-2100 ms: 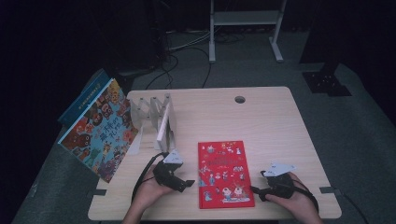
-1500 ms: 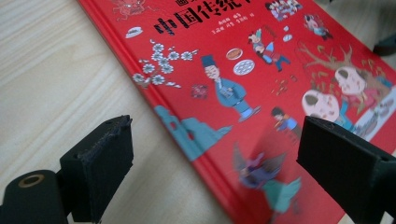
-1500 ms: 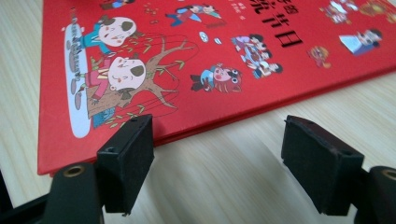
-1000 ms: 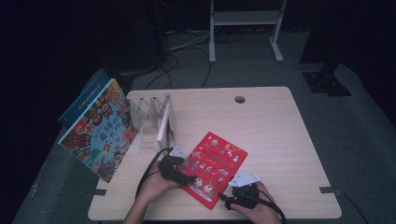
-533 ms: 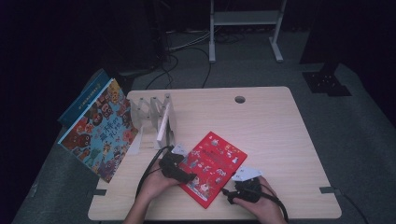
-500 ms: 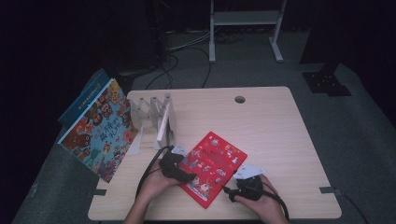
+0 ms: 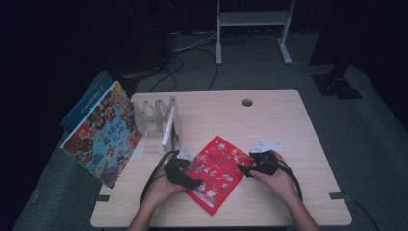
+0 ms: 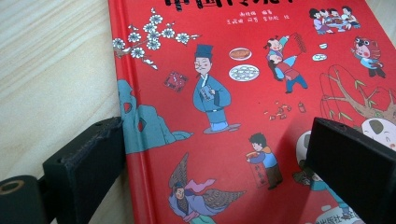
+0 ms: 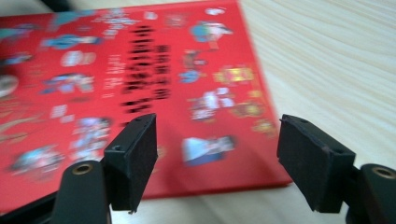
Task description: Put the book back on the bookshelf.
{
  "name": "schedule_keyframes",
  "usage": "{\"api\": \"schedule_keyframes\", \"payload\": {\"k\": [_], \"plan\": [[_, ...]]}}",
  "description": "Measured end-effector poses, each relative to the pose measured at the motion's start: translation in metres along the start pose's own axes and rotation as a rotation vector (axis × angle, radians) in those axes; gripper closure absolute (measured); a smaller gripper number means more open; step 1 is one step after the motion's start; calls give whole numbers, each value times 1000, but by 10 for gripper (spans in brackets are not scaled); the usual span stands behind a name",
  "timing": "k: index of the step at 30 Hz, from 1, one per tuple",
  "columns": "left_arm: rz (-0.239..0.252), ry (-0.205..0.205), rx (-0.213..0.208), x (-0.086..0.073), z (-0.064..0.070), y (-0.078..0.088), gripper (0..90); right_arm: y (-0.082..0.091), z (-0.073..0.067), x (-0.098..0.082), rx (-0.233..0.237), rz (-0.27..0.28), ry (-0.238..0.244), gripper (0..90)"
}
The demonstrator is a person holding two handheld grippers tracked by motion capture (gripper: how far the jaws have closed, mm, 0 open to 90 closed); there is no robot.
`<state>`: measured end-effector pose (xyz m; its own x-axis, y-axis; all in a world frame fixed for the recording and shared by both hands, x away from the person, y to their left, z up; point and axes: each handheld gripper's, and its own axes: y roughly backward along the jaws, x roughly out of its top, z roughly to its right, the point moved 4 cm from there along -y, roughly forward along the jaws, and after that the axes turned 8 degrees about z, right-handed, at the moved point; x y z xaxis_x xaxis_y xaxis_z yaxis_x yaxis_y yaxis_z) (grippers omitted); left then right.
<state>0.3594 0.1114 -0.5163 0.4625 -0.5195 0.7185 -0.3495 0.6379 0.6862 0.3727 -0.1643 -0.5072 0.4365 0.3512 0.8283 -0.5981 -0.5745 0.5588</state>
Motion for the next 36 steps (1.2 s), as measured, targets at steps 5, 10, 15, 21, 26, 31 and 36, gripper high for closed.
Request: {"api": "schedule_keyframes", "payload": {"k": [5,10,15,21,26,31,36], "plan": [[-2,-3,-1,0,0,0,41,-14,9,-4,52,-15,-39,269],[-1,1,0,0,0,0,41,-15,10,-5,69,-12,-54,260],[-2,-1,-1,0,0,0,41,-16,9,-6,77,-8,-52,245],[-5,-6,-5,0,1,-1,40,-12,6,-8,67,-26,-56,243],[-9,-13,-14,1,4,-1,40,-5,1,-14,54,-15,-58,241],[-5,-19,-22,1,6,-3,39,4,-6,-20,43,-16,-68,239],[-8,-29,-30,2,8,-3,40,12,-12,-25,41,-28,-62,236]]}}
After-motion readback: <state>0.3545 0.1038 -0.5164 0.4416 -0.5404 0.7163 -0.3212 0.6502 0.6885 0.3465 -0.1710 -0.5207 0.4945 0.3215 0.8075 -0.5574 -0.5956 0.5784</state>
